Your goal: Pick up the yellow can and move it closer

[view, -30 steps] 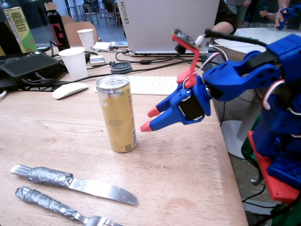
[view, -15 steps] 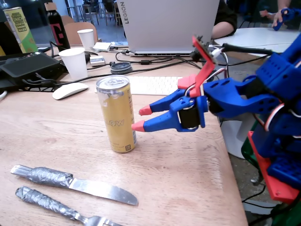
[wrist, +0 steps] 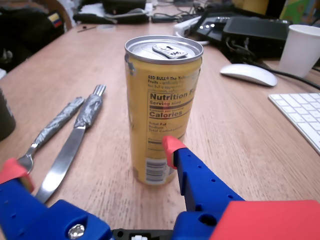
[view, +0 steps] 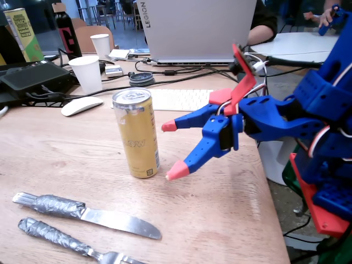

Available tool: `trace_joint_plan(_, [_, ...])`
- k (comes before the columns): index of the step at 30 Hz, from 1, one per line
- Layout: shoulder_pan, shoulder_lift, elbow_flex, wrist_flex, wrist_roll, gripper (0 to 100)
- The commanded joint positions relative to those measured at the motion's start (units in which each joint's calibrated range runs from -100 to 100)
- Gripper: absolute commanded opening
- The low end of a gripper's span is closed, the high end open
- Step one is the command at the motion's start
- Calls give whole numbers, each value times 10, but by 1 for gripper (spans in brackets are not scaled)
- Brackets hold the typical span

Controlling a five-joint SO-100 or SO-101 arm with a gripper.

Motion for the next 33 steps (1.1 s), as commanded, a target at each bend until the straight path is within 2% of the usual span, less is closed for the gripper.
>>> trace_joint_plan(1, [26,0,6,-11,0,61])
trace_joint_plan(4, [114,0,5,-11,0,61])
trace_joint_plan(7, [148,10,-33,-5,1,60])
trace_joint_plan(12, [131,108,-150,-1,1,60])
trace_joint_plan(20, [128,189,-246,-2,6,60])
trace_joint_plan(24, [124,211,-257,-11,6,60])
trace_joint_plan(27, [52,211,-271,-11,6,60])
trace_joint_plan(29, [36,211,-271,-10,6,60])
trace_joint_plan(33, [35,211,-271,-10,6,60])
